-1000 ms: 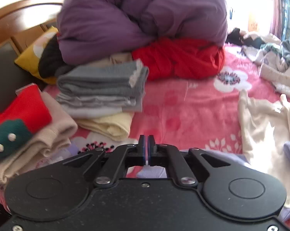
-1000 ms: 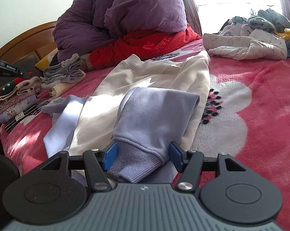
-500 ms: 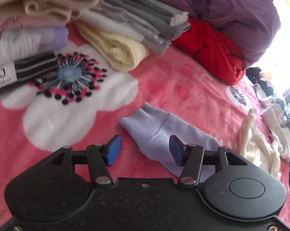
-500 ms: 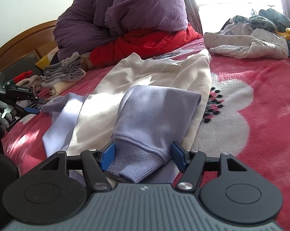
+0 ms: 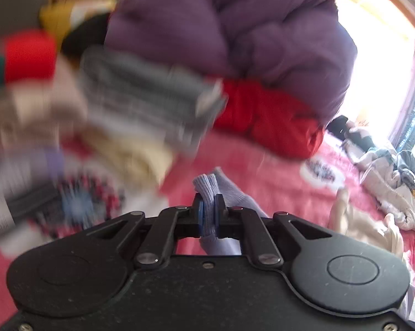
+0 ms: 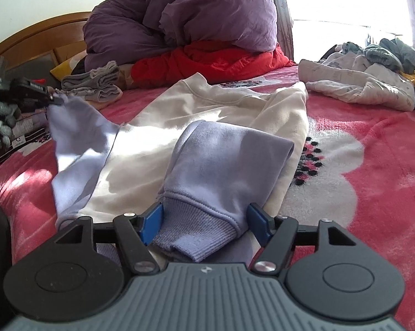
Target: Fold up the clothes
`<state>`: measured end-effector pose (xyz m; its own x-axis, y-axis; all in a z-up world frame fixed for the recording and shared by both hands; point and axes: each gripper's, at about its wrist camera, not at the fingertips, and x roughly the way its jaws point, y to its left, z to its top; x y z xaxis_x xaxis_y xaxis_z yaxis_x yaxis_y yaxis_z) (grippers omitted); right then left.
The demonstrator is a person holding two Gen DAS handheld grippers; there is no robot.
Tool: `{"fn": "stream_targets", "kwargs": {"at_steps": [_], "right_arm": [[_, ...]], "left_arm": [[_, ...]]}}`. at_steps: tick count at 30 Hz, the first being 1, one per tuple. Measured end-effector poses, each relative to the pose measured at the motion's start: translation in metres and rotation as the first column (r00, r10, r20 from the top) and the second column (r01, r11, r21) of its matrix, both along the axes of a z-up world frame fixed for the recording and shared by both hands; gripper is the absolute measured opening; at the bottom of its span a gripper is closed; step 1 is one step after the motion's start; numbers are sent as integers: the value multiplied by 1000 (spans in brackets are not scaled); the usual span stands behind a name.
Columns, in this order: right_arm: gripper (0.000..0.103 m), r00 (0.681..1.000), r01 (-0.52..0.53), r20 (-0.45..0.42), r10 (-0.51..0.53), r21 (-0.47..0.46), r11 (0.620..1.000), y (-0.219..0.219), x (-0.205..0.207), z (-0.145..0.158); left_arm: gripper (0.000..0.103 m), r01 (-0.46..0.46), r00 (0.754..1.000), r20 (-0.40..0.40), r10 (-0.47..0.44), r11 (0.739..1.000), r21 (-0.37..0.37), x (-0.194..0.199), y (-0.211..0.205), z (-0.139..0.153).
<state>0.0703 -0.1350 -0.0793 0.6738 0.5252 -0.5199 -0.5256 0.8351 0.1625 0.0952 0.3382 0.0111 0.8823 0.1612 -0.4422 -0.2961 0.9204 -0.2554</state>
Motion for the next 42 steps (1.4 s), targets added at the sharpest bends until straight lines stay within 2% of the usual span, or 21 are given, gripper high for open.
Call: {"fn": "stream_targets", "kwargs": {"at_steps": [2, 5, 12, 13, 14, 16, 17, 19, 21, 24, 26, 27, 28, 29, 30, 31, 33, 36, 37, 39, 42], "right_arm": [[70, 1000, -4, 0, 4, -5, 1000, 0, 0, -1], [70, 1000, -8, -1, 8, -7, 1000, 1, 0, -1], [70, 1000, -11, -4, 11, -5, 1000, 0, 1, -3], [70, 1000, -11, -4, 11, -5, 1000, 0, 1, -3], [70, 1000, -11, -4, 11, -5, 1000, 0, 1, -3], [70, 1000, -11, -5, 11, -5, 1000, 0, 1, -3], [70, 1000, -11, -6, 11, -5, 1000, 0, 1, -3], [70, 1000, -11, -5, 11, -5, 1000, 0, 1, -3], [71, 1000, -12, -5, 12, -5, 1000, 0, 1, -3], [71, 1000, -12, -4, 12, -5, 1000, 0, 1, -3], [71, 1000, -12, -4, 12, -6, 1000, 0, 1, -3], [71, 1000, -12, -4, 12, -6, 1000, 0, 0, -3], [71, 1000, -12, -4, 12, -6, 1000, 0, 1, -2], [71, 1000, -12, -4, 12, -6, 1000, 0, 1, -2], [70, 1000, -12, -5, 12, -6, 1000, 0, 1, -2], [70, 1000, -11, -4, 11, -7, 1000, 0, 0, -2], [70, 1000, -12, 5, 12, -9, 1000, 0, -2, 1], [70, 997, -30, 66, 35, -69, 997, 5, -12, 9], [70, 993, -43, 101, 54, -107, 993, 8, -18, 12], [69, 979, -70, 171, 107, -208, 976, 15, -31, 18], [64, 960, -115, 208, 188, -318, 941, 20, -49, 23]], "left_arm": [[5, 15, 1000, -8, -15, 998, 62, 6, -2, 7], [5, 13, 996, -84, -4, 994, 106, 20, 1, -6], [7, -28, 967, -248, 51, 995, 97, 36, 11, -59], [15, -45, 964, -253, 76, 991, 125, 35, 11, -63], [28, -64, 961, -256, 103, 986, 156, 33, 10, -65], [28, -136, 966, -190, 178, 967, 214, 18, 9, -57], [28, -139, 972, -161, 173, 969, 202, 10, 8, -51], [28, -74, 986, -136, 97, 984, 161, 0, -1, -40], [28, 52, 989, -146, -28, 984, 168, -1, -24, -36], [28, 234, 961, -196, -197, 954, 189, 11, -67, -45], [28, 310, 938, -231, -258, 923, 228, 24, -93, -56], [28, 324, 931, -252, -264, 916, 238, 31, -100, -62], [28, 317, 923, -298, -243, 919, 233, 41, -102, -70], [28, 254, 918, -361, -163, 941, 222, 52, -100, -76], [28, 174, 928, -361, -92, 964, 201, 55, -94, -75], [27, 135, 938, -339, -73, 978, 161, 53, -91, -67], [27, 160, 958, -260, -121, 978, 134, 39, -103, -47], [29, 215, 962, -198, -186, 967, 139, 23, -144, -31], [29, 226, 963, -181, -201, 965, 130, 19, -157, -29], [29, 234, 962, -158, -221, 970, 67, 15, -173, -31], [29, 251, 955, -164, -247, 968, 3, 10, -193, -42]]}}
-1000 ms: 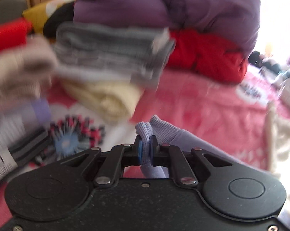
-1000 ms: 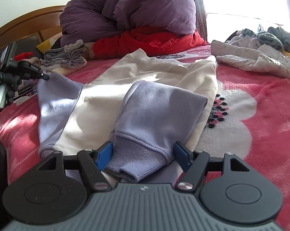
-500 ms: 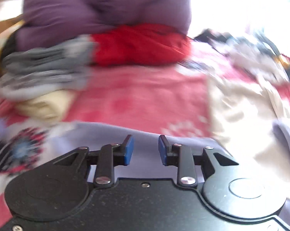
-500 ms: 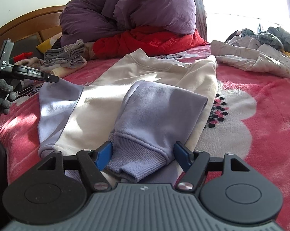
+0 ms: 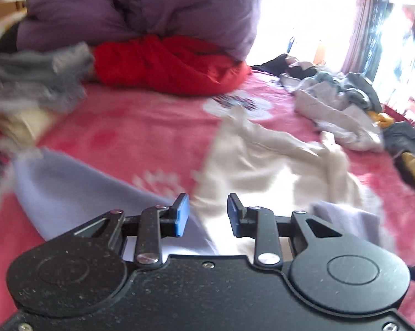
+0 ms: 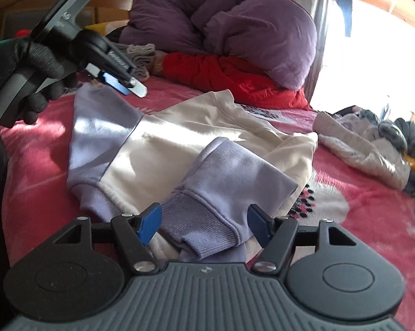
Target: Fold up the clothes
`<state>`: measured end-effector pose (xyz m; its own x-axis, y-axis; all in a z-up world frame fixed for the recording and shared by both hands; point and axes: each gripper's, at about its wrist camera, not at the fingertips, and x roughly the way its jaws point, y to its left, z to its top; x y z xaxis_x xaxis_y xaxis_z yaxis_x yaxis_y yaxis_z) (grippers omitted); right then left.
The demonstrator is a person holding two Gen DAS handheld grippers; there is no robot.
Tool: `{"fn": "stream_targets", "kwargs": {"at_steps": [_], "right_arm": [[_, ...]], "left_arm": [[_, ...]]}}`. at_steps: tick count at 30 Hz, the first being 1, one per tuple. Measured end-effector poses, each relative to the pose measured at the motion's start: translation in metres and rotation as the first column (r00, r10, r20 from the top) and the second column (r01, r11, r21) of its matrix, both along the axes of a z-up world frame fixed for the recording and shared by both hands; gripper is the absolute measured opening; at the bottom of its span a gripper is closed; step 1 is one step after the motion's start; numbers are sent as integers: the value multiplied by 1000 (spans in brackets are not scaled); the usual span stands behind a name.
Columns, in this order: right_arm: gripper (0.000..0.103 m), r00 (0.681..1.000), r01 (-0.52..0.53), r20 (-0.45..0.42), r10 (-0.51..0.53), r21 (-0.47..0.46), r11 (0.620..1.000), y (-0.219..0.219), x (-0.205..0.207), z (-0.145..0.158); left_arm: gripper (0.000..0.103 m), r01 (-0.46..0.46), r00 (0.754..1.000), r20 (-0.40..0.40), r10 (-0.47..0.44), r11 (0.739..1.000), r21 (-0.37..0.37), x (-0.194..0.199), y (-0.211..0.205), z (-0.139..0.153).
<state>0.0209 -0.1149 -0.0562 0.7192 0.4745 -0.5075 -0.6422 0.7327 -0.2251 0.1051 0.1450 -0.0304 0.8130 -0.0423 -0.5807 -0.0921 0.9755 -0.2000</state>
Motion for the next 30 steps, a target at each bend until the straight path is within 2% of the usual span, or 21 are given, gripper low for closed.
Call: {"fn": "stream_targets", "kwargs": {"at_steps": [3, 5, 6, 7, 15, 23, 30], "right_arm": [[59, 998, -31, 47, 36, -100, 995, 3, -12, 1], [45, 997, -40, 52, 49, -159, 986, 7, -12, -1], [34, 997, -45, 47, 56, -200, 979, 9, -10, -4], [32, 997, -50, 47, 62, -225, 973, 10, -11, -4], [32, 989, -94, 67, 131, -394, 914, 13, -24, -8], [30, 981, -94, 121, 152, -392, 915, 19, -28, -6], [26, 978, -94, 120, 169, -471, 877, 20, -30, -13]], "left_arm": [[29, 44, 999, -23, -44, 999, 13, -6, -18, -1], [29, 55, 998, -14, -55, 998, 30, -14, -26, 1], [29, 55, 998, -14, -55, 998, 15, -16, -26, 1], [29, 55, 998, -16, -55, 998, -1, -19, -26, 1], [29, 61, 998, -8, -61, 998, -6, -32, -34, 6], [29, 94, 995, 32, -94, 995, -24, -32, -52, 23], [31, 113, 994, -2, -113, 992, -55, -19, -58, 8]]}}
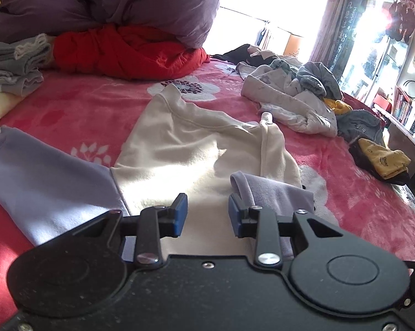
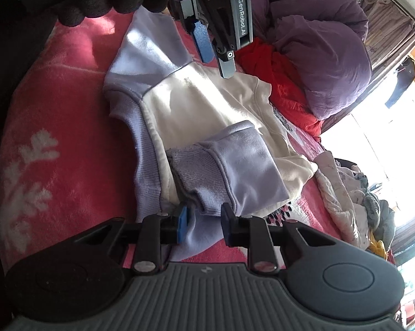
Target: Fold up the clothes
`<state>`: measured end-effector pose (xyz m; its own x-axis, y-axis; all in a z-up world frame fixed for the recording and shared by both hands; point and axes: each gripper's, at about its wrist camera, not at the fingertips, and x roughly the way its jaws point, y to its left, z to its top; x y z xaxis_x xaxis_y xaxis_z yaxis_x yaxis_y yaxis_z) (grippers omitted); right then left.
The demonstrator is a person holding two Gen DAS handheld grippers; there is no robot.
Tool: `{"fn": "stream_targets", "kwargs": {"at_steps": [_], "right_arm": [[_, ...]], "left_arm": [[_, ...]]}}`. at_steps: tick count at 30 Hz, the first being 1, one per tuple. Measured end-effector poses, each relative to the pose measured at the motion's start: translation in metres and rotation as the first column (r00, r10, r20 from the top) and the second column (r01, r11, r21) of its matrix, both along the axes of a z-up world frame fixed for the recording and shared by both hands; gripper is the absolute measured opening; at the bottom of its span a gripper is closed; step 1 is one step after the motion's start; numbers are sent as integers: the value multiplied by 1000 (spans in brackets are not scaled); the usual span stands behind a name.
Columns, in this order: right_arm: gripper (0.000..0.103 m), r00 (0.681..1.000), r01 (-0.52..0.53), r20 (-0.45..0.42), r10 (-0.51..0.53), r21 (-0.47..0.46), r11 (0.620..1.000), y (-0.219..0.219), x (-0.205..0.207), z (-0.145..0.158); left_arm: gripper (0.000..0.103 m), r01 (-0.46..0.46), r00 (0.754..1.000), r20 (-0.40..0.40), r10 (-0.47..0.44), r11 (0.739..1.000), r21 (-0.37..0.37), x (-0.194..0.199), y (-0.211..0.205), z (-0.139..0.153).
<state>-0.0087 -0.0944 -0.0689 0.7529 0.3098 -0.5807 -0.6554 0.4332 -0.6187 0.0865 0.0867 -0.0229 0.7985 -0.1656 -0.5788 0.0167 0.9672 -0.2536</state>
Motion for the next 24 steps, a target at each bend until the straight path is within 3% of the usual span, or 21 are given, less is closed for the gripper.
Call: {"fn": "stream_targets", "kwargs": {"at_steps": [5, 9, 14, 15, 18, 20, 24], "right_arm": [[23, 999, 2, 36, -3, 34, 999, 3, 2, 7], [23, 999, -9, 41, 10, -27, 1000, 14, 4, -7], [23, 998, -1, 66, 3, -26, 1000, 23, 6, -10], [23, 998, 1, 64, -1, -12, 1000, 24, 7, -8], [9, 999, 23, 41, -25, 58, 998, 24, 11, 3], [8, 999, 49, 18, -52, 129, 990, 19, 13, 15], [5, 990, 141, -71, -125, 313, 939, -5, 28, 43]], "left_arm": [[31, 1, 1000, -13, -2, 999, -34, 9, 7, -6], [33, -12, 999, -32, 9, 996, -91, 15, 15, -10], [38, -13, 999, -47, 6, 990, -140, 20, 20, -13], [38, -11, 999, -49, 4, 990, -142, 20, 20, -14], [39, -3, 998, -58, -5, 988, -151, 22, 19, -16], [40, 0, 998, -68, -11, 988, -152, 23, 19, -19], [41, 1, 996, -91, -15, 990, -144, 25, 17, -24]]}}
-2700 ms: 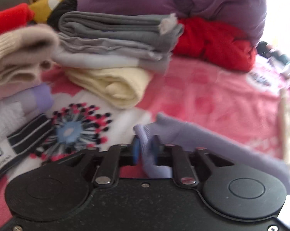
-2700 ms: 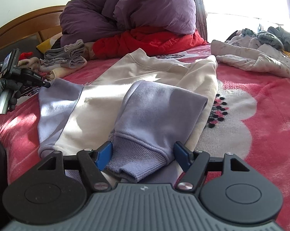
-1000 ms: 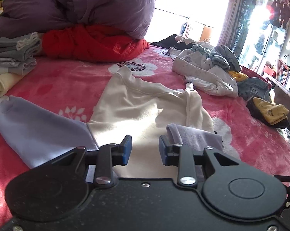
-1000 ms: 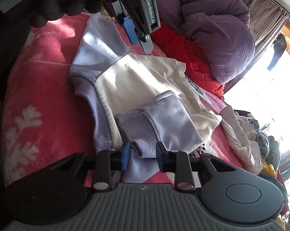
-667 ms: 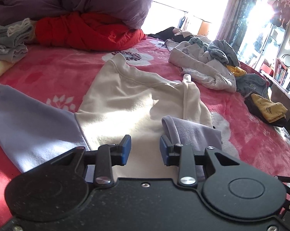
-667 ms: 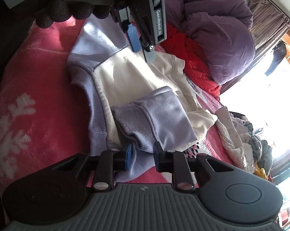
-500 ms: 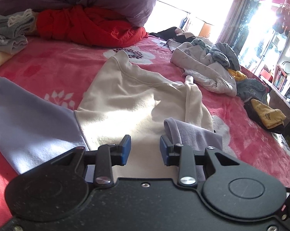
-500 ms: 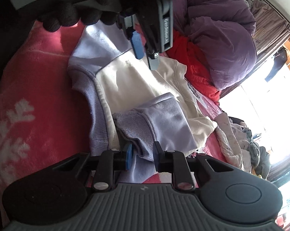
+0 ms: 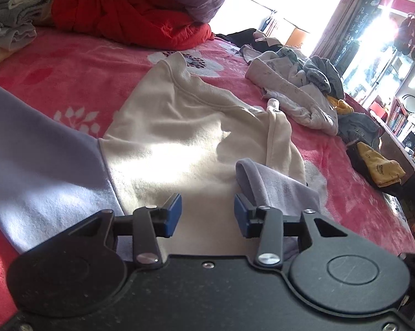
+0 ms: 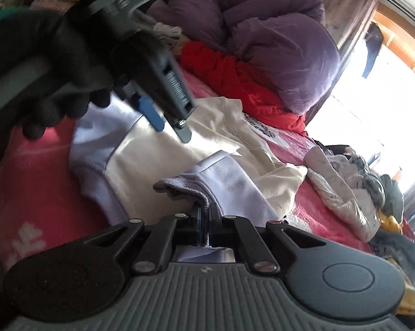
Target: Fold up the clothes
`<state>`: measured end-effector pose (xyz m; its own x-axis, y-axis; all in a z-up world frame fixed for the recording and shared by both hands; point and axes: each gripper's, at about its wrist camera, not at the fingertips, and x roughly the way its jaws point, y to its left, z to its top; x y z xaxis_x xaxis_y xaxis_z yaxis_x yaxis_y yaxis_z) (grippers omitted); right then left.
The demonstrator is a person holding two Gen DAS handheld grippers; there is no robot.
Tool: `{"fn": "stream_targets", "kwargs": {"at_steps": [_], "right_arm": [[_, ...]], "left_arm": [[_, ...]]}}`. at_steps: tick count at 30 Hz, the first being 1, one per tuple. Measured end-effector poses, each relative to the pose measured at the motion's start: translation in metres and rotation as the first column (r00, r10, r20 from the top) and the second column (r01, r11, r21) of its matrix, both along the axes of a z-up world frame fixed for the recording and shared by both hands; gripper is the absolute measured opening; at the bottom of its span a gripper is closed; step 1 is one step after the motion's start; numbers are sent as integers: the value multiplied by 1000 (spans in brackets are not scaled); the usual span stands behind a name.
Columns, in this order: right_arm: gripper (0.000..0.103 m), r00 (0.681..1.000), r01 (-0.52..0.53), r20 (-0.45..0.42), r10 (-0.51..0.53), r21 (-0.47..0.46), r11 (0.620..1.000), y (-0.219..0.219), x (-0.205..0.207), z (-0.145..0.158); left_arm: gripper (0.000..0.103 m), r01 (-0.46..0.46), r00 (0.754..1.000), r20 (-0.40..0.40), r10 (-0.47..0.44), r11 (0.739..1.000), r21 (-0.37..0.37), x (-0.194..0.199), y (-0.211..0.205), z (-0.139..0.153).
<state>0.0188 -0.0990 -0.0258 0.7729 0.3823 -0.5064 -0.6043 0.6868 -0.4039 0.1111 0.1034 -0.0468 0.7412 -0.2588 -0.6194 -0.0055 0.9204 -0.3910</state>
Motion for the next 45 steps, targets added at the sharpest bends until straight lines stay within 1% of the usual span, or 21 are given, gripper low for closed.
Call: {"fn": "stream_targets", "kwargs": {"at_steps": [1, 3, 5, 6, 7, 9, 12, 16, 20, 21, 22, 25, 28, 31, 34, 37, 40, 41, 43, 45], "right_arm": [[5, 1000, 29, -9, -28, 47, 998, -7, 5, 6], [5, 994, 107, -26, -104, 143, 984, -27, 18, 21], [5, 984, 179, -67, -167, 234, 956, -50, 32, 34], [5, 975, 219, -102, -197, 290, 932, -66, 40, 39], [5, 964, 261, -145, -223, 348, 900, -82, 49, 43], [5, 941, 332, -218, -259, 432, 839, -111, 62, 44], [5, 897, 435, -330, -295, 533, 726, -154, 81, 46], [5, 844, 531, -430, -319, 598, 600, -198, 96, 43], [6, 792, 609, -522, -315, 656, 446, -239, 107, 44], [6, 784, 621, -537, -311, 665, 414, -248, 108, 44], [6, 775, 631, -550, -309, 673, 385, -256, 108, 45], [6, 760, 649, -578, -297, 690, 319, -276, 108, 47], [6, 746, 664, -597, -294, 699, 267, -292, 104, 46], [6, 724, 686, -625, -291, 696, 212, -310, 96, 43], [6, 697, 711, -658, -287, 686, 154, -327, 90, 38], [6, 663, 740, -694, -280, 663, 112, -343, 88, 32], [6, 620, 777, -731, -285, 622, 95, -358, 92, 23], [6, 605, 789, -742, -289, 607, 96, -362, 94, 19], [6, 577, 812, -754, -314, 572, 118, -370, 103, 14], [6, 557, 827, -762, -331, 544, 138, -375, 114, 11]], "left_arm": [[41, 1, 1000, -3, -1, 1000, 1, 0, 0, -1], [41, 3, 1000, -5, -3, 1000, 7, -1, -1, -2], [42, 5, 1000, -8, -5, 1000, 7, -1, -1, -2], [42, 5, 1000, -9, -5, 1000, 6, -1, -1, -3], [42, 5, 1000, -11, -5, 1000, 5, -1, -2, -3], [43, 6, 1000, -14, -6, 1000, 5, 0, -2, -4], [43, 12, 1000, -20, -12, 1000, 7, 1, -4, -6], [45, 20, 999, -27, -19, 1000, 5, 3, -4, -8], [46, 26, 999, -29, -26, 1000, 3, 4, -5, -9], [46, 28, 999, -29, -27, 1000, 3, 5, -5, -9], [46, 29, 999, -29, -29, 1000, 4, 5, -6, -10], [47, 34, 999, -30, -34, 999, 3, 5, -6, -10], [47, 38, 999, -31, -38, 999, 4, 5, -6, -10], [48, 44, 999, -33, -44, 999, 7, 5, -8, -10], [49, 48, 998, -33, -48, 999, 9, 5, -8, -10], [49, 50, 998, -33, -49, 999, 10, 5, -9, -10], [49, 52, 998, -32, -52, 999, 12, 5, -9, -10], [49, 53, 998, -33, -53, 998, 13, 4, -9, -10], [50, 56, 998, -33, -55, 998, 17, 4, -10, -10], [50, 58, 998, -35, -57, 998, 20, 4, -11, -11]]}}
